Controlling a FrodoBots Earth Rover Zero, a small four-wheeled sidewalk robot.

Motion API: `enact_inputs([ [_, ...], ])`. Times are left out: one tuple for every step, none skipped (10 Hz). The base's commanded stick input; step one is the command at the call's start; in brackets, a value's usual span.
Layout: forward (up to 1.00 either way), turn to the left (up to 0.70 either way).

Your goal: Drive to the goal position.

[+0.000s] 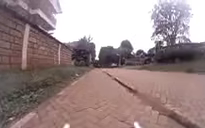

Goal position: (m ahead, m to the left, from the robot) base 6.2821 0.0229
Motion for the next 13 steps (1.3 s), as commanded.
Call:
enact_inputs([
  [0.50,0.07],
  [0.50,0.04],
  [0.50,0.14],
  [0.50,0.08],
  [0.50,0.06],
  [0.50,0.09],
  [0.50,0.10],
  [0.50,0.11],
  [0.50,0.12],
  [0.50,0.17],
  [0.50,0.23],
  [0.50,0.19],
  [0.50,0.08],
])
